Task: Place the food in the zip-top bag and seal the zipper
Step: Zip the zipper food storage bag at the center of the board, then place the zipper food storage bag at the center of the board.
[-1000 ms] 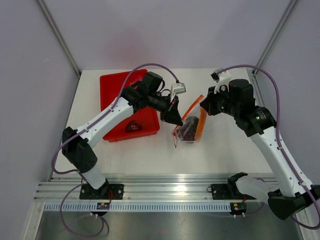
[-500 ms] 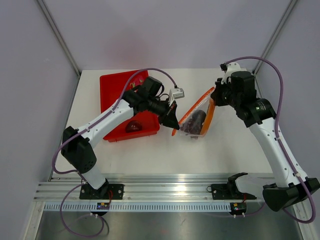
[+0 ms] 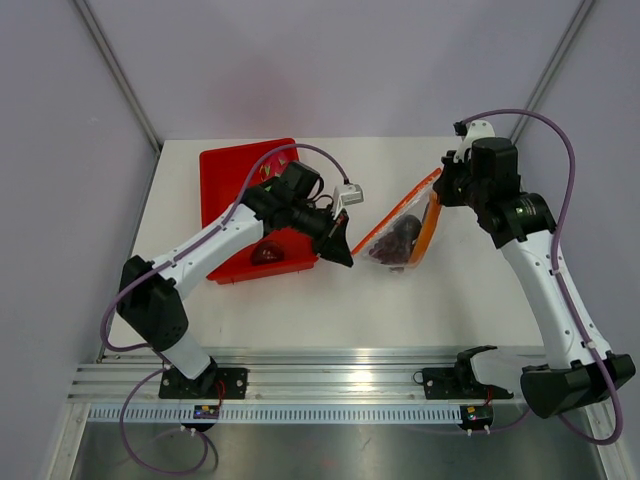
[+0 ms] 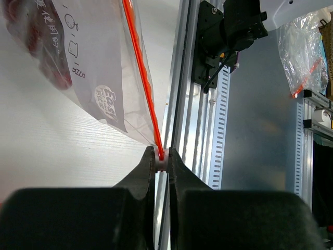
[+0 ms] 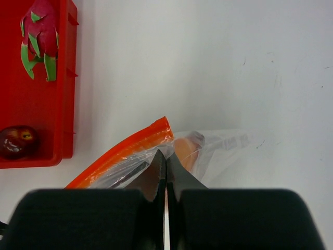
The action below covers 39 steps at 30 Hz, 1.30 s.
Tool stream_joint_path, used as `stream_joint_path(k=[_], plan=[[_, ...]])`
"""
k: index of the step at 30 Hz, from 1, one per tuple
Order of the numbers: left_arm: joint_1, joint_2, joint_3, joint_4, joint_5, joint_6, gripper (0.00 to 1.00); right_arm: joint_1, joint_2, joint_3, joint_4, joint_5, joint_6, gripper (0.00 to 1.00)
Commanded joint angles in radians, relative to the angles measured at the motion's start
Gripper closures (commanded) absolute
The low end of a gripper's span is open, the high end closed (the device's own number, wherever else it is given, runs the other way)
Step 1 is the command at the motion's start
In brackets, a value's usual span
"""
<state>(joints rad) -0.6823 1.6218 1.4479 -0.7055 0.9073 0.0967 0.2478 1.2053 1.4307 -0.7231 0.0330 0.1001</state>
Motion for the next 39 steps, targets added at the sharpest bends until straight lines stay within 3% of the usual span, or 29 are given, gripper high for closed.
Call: stream_joint_path(k=[1, 8, 13, 17, 19, 20, 21, 23, 24, 25, 26, 32, 39], plan=[[0.006, -0.054, -0.026, -0.074, 0.028, -0.003, 1.00, -0.045, -0.001, 0.060, 0.168, 0.090, -0.010, 1.00], [0.006, 0.021, 0.058, 0.061, 0.031, -0.140, 1.00, -0.045, 0.037, 0.037, 0.243, 0.056, -0.003, 1.00], [0.018, 0.199, 0.402, 0.028, 0.018, -0.172, 1.00, -0.050, 0.080, -0.015, 0.494, 0.099, -0.059, 1.00], [0.058, 0.312, 0.651, -0.040, 0.047, -0.207, 1.00, -0.056, 0.106, -0.007, 0.540, 0.163, -0.057, 1.00], [0.056, 0.316, 0.681, -0.042, 0.042, -0.210, 0.99, -0.062, 0.090, -0.062, 0.553, 0.211, -0.037, 0.94], [0.052, 0.310, 0.662, -0.038, 0.051, -0.213, 0.86, -0.067, 0.061, -0.088, 0.551, 0.220, -0.025, 0.87], [0.047, 0.299, 0.637, -0.040, 0.056, -0.204, 0.62, -0.070, 0.044, -0.148, 0.529, 0.247, 0.010, 0.56], [0.020, 0.250, 0.530, -0.046, 0.033, -0.184, 0.15, -0.071, -0.019, -0.220, 0.507, 0.272, 0.044, 0.31], [0.009, 0.231, 0.494, -0.055, 0.021, -0.158, 0.08, -0.071, -0.047, -0.298, 0.502, 0.295, 0.082, 0.21], [-0.011, 0.213, 0.461, -0.075, 0.009, -0.143, 0.04, -0.071, -0.105, -0.337, 0.504, 0.300, 0.096, 0.04], [-0.020, 0.173, 0.427, -0.090, -0.001, -0.128, 0.02, -0.071, -0.136, -0.367, 0.501, 0.301, 0.119, 0.00], [-0.037, -0.064, 0.234, -0.075, -0.166, -0.150, 0.01, -0.071, -0.299, -0.382, 0.348, 0.350, 0.168, 0.01], [-0.036, -0.284, 0.086, -0.054, -0.517, -0.307, 0.01, -0.070, -0.237, -0.178, -0.097, 0.514, 0.308, 0.01]])
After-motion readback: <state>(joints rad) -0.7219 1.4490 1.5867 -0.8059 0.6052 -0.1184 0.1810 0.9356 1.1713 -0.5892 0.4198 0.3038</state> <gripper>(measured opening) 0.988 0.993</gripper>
